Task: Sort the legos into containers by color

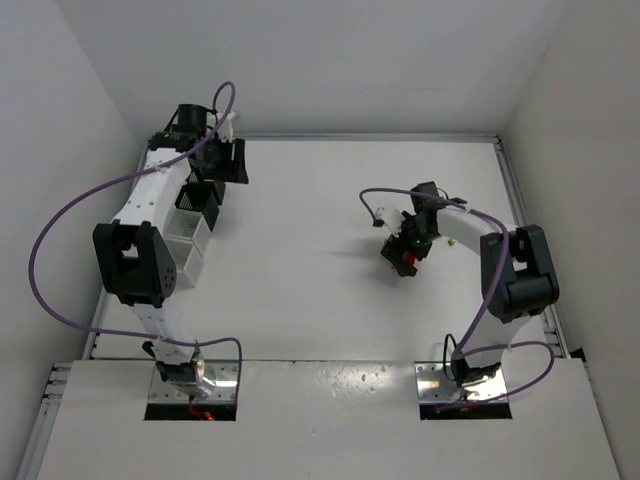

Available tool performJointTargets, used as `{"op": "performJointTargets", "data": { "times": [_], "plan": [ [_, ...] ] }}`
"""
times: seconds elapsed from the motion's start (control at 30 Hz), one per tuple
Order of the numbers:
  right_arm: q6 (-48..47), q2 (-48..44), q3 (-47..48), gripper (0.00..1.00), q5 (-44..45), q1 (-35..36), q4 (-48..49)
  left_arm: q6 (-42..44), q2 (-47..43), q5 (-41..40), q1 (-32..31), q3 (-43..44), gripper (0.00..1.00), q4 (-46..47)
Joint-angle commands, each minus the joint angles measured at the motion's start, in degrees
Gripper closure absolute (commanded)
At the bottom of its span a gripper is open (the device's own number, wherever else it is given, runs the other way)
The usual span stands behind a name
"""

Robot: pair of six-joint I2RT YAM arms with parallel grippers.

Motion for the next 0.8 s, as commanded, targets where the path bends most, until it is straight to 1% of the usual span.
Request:
{"op": "performJointTargets", "data": {
  "times": [0.0, 0.07, 0.1, 0.17, 0.2, 0.23, 0.27, 0.3, 0.33, 0.37, 0.4, 0.43, 0.47, 0.53, 0.67, 0.73, 0.77],
  "plan": [
    [-3.22, 2.22, 0.18, 0.00, -2.09, -0.68, 1.44, -1.44, -3.48, 4.90, -0.90, -1.59, 0.39, 2.61],
    [-3.23, 3.45, 0.79, 0.00, -2.70, -0.68, 1.44, -3.10, -4.00, 7.71, -0.90, -2.91, 0.39, 4.35],
    [-3.23, 3.46, 0.80, 0.00, -2.70, -0.68, 1.44, -3.72, -4.01, 11.65, -0.90, -4.74, 0.39, 4.97],
    [-3.23, 4.25, 0.80, 0.11, -3.31, -0.68, 2.06, -6.61, -4.71, 15.27, -0.90, -7.21, 0.39, 7.77],
    [-3.23, 4.25, 0.80, 0.16, -3.84, -1.20, 2.58, -7.67, -5.58, 19.47, -0.90, -10.27, 0.39, 9.10],
    [-3.23, 3.64, 0.80, 0.30, -4.54, -1.20, 2.58, -8.73, -6.11, 21.68, -0.90, -11.69, 0.39, 10.24],
    [-2.62, 1.81, 0.80, 0.37, -6.46, -1.20, 2.58, -9.61, -6.12, 23.97, -0.90, -12.92, 0.39, 11.12],
    [-2.61, 0.48, 0.80, 0.46, -7.52, -1.20, 2.58, -11.27, -6.12, 28.78, -1.60, -15.11, 0.39, 12.61],
    [-1.65, -0.92, 0.80, 0.54, -8.67, -1.20, 2.58, -12.07, -5.59, 30.91, -2.48, -16.00, 0.40, 13.23],
    [-0.34, -2.42, 0.80, 0.70, -11.11, -1.20, 2.58, -13.82, -5.59, 32.67, -3.01, -16.88, 0.40, 14.89],
    [0.20, -5.22, 0.80, 0.76, -12.01, -0.16, 1.63, -14.71, -5.59, 34.26, -4.49, -17.76, 0.40, 15.87],
    [0.72, -6.72, 0.80, 0.80, -13.32, -0.15, 1.62, -15.41, -5.59, 36.27, -5.29, -18.99, 0.40, 16.75],
    [1.86, -8.04, 0.80, 0.83, -16.47, 0.55, 1.62, -16.03, -5.07, 36.99, -6.17, -19.00, 0.40, 17.45],
    [4.68, -10.76, 1.58, 0.87, -19.38, 1.08, 1.62, -18.40, -4.54, 40.05, -8.53, -20.14, 0.39, 20.08],
    [6.44, -11.31, 5.10, 0.99, -23.87, 4.06, -1.36, -23.93, -1.38, 44.11, -11.97, -20.14, 0.35, 25.10],
    [6.44, -11.31, 6.68, 1.00, -25.90, 4.68, -3.82, -25.61, -0.15, 45.17, -13.20, -19.09, 0.32, 26.42],
    [7.14, -11.31, 6.69, 1.00, -26.60, 5.55, -4.35, -26.31, -0.14, 45.17, -13.21, -19.09, 0.32, 26.42]
  ]
}}
